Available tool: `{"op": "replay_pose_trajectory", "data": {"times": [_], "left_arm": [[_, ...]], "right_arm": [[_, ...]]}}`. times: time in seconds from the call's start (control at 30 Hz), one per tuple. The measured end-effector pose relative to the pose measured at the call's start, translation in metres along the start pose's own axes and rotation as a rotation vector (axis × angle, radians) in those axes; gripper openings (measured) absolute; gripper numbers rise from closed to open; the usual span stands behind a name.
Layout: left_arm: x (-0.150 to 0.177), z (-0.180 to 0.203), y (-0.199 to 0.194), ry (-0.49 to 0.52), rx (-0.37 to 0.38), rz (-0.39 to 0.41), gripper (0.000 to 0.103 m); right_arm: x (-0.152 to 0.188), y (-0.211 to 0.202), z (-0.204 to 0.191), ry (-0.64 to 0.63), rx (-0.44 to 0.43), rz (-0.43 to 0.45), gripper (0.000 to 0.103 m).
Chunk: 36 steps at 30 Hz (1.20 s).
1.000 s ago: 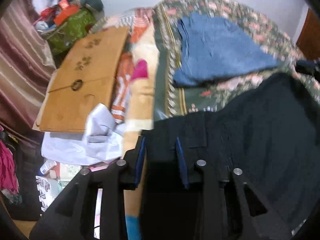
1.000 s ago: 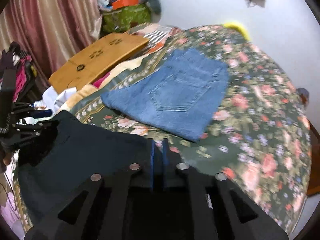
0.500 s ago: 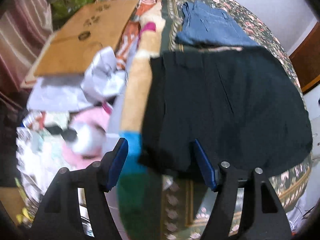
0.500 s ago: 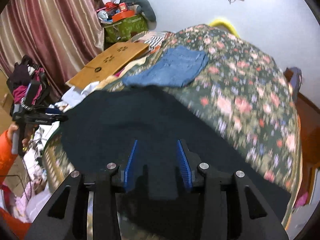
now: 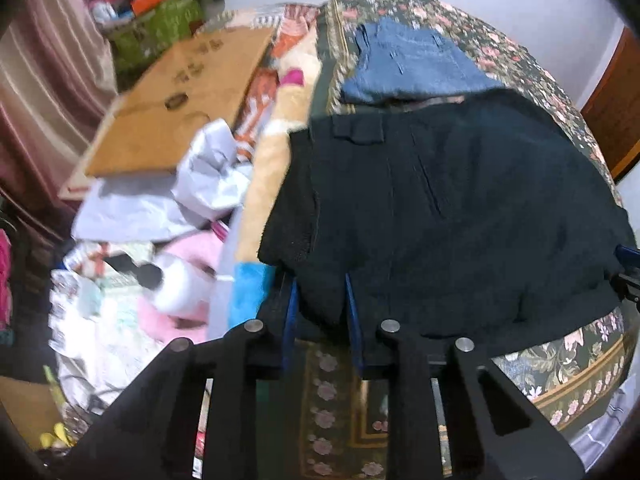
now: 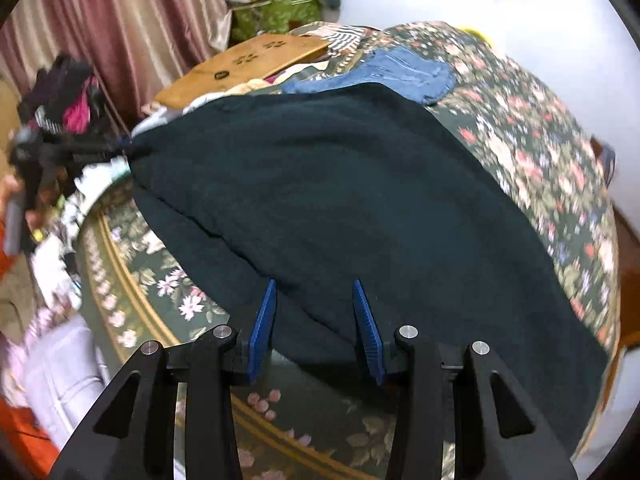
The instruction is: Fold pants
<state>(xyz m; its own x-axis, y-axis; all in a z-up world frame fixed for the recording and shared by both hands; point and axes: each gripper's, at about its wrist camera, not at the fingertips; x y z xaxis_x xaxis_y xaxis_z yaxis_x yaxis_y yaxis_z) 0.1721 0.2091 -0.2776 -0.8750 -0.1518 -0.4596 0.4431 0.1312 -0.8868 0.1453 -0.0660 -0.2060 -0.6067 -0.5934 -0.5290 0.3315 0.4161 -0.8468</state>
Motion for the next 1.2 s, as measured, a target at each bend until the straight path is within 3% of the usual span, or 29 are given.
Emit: {"op": "replay_pose_trajectory", "data": {"times": [0.1, 0.2, 0.27, 0.33, 0.4, 0.53, 0.57, 0.7, 0.83, 1.0, 1.1, 1.17, 1.2], "left_arm": [[-0.008, -0.007, 0.0, 0.004, -0.013, 0.002, 0.023], [-0.008, -0.006, 0.018, 0.038, -0.043, -0.07, 0.032], [-0.006, -0.005, 0.019, 0.046, -0.071, -0.077, 0.037], [-0.007, 0.0, 0.008, 0.063, -0.09, -0.053, 0.038], [-0.007, 0.008, -0.008, 0.088, -0.067, -0.012, 0.041], [-0.005, 0.042, -0.046, 0.173, 0.022, 0.087, 0.064], [-0.004, 0.05, -0.049, 0.192, 0.043, 0.097, 0.065], [0.002, 0.098, -0.044, 0.305, 0.115, 0.075, 0.065], [0.009, 0.146, -0.035, 0.451, 0.123, 0.099, 0.065], [0.012, 0.173, -0.025, 0.516, 0.083, 0.138, 0.065], [0.007, 0.174, -0.026, 0.514, 0.082, 0.168, 0.053], [0.005, 0.173, -0.03, 0.504, 0.098, 0.176, 0.034], [0.006, 0.173, -0.031, 0.505, 0.097, 0.181, 0.03]], "right_arm": [[-0.001, -0.001, -0.007, -0.056, 0.019, 0.004, 0.037], [0.001, -0.001, -0.011, -0.08, 0.034, 0.008, 0.037], [0.003, -0.001, -0.01, -0.08, 0.031, 0.015, 0.037], [0.004, 0.0, -0.009, -0.062, 0.017, 0.021, 0.035], [0.004, 0.0, -0.007, -0.051, -0.001, 0.024, 0.025], [0.002, -0.001, -0.009, -0.049, -0.022, 0.034, 0.013], [0.001, -0.002, -0.009, -0.045, -0.027, 0.037, 0.011], [0.001, -0.007, -0.008, -0.028, -0.041, 0.064, 0.009], [0.0, -0.012, -0.002, 0.012, -0.068, 0.092, 0.007], [-0.004, -0.023, 0.001, 0.031, -0.094, 0.117, 0.006], [-0.004, -0.03, 0.001, 0.033, -0.103, 0.136, 0.005], [-0.003, -0.034, 0.001, 0.032, -0.112, 0.143, 0.002], [-0.003, -0.037, 0.001, 0.031, -0.118, 0.149, 0.002]]}}
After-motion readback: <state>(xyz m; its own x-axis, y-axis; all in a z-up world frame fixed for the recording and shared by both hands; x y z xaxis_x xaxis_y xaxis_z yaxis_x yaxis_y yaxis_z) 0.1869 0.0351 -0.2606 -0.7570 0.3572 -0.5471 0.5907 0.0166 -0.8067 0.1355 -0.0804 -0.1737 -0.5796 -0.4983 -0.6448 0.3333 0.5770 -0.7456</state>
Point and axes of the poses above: each gripper's, at about its wrist camera, not at the fingertips, and y roughly the way its jaws point, z to its right, x to its underside, and after that the axes turned 3 degrees about y, right-handed
